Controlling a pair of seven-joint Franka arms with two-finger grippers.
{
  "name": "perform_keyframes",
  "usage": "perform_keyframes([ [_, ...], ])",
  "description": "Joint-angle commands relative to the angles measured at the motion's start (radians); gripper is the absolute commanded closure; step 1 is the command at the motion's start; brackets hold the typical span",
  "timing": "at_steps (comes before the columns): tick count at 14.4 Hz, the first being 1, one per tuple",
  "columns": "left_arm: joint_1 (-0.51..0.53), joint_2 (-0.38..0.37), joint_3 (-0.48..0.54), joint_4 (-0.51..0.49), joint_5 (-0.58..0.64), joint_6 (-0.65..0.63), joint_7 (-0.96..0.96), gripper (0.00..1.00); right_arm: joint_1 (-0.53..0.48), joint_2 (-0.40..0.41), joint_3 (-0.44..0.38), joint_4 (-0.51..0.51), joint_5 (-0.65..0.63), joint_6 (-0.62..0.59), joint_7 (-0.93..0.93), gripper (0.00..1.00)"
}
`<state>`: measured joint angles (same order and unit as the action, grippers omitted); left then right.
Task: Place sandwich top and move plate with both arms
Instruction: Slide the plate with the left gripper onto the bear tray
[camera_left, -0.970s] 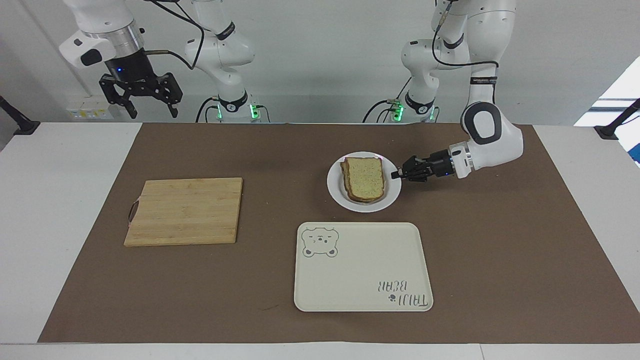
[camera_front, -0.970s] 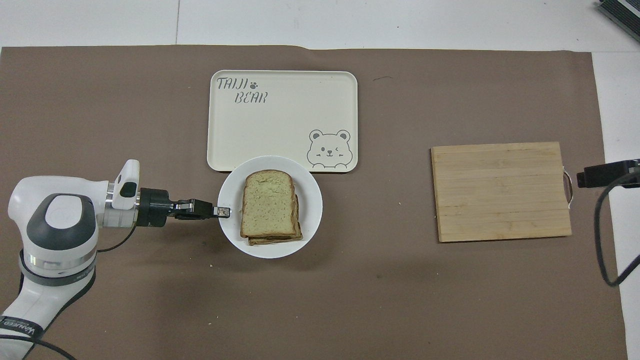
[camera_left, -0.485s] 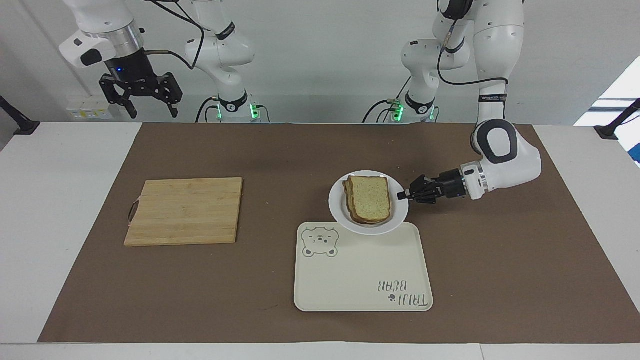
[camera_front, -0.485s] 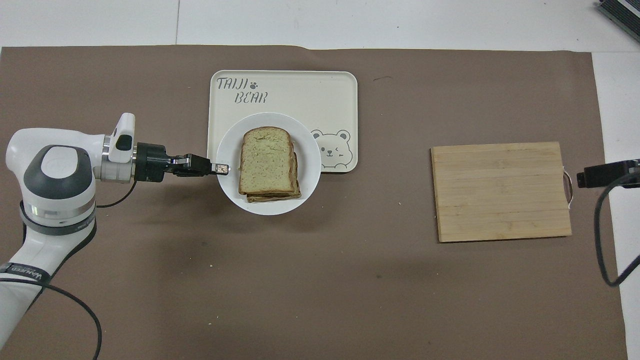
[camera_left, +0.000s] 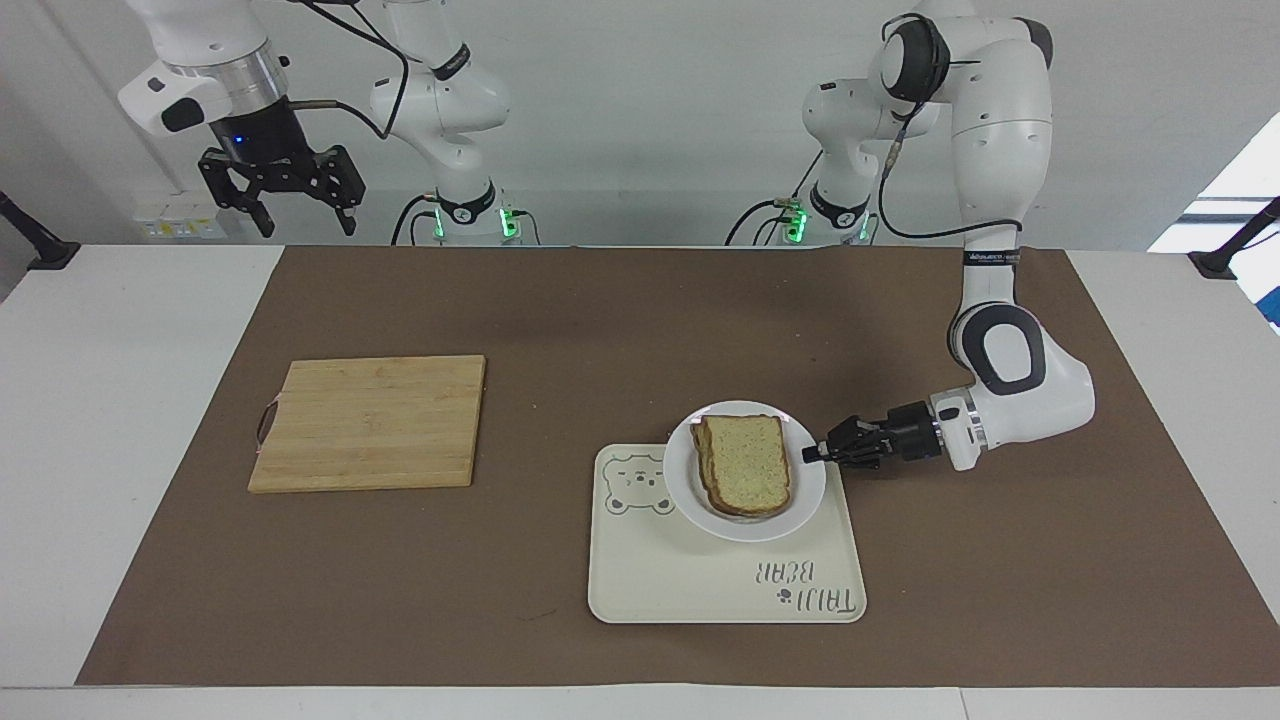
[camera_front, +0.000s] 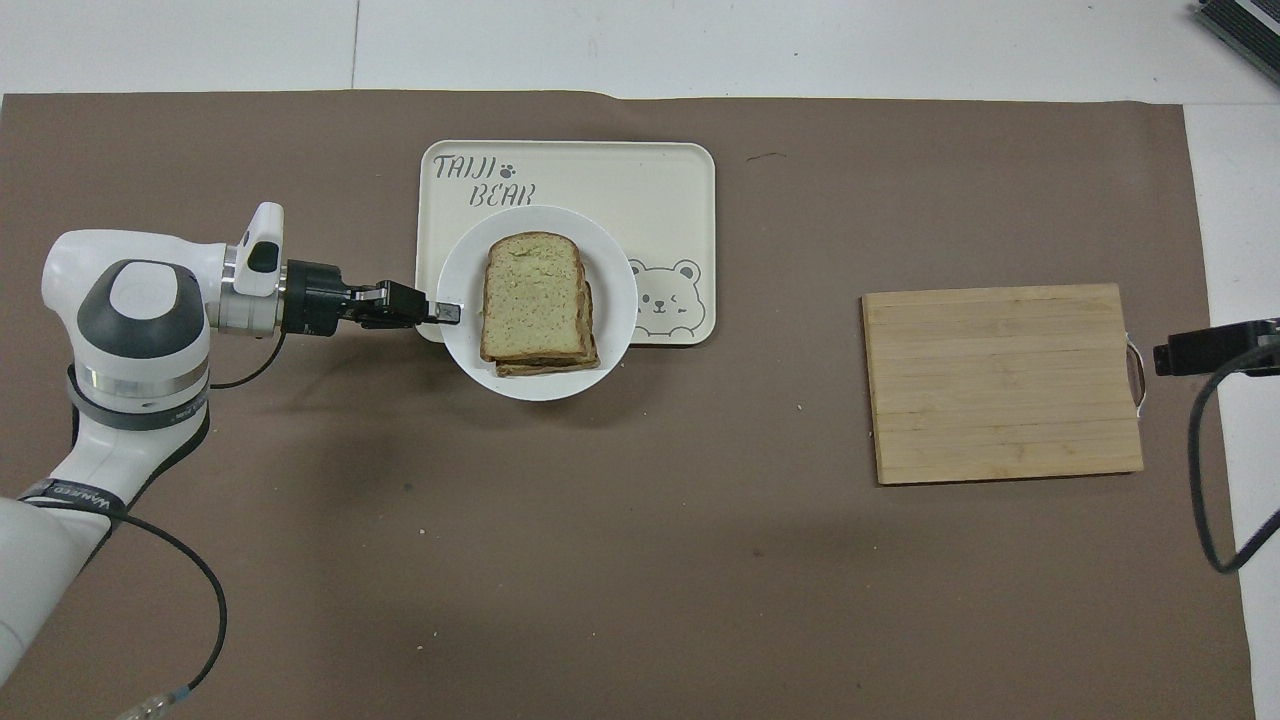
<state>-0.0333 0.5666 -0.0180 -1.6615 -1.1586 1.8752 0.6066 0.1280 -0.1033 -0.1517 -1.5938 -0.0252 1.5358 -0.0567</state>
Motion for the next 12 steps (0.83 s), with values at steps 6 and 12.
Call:
perform_keyframes([
  [6,-0.016,0.078,-0.014,0.123,0.014,0.01,-0.114,1.0,-0.005,-0.006,0.003,-0.009,0.008,0.01,-0.02,0.0],
  [12,-0.019,0.136,-0.017,0.135,0.011,0.033,-0.142,1.0,-0.005,-0.006,0.003,-0.009,0.008,0.01,-0.02,0.0],
])
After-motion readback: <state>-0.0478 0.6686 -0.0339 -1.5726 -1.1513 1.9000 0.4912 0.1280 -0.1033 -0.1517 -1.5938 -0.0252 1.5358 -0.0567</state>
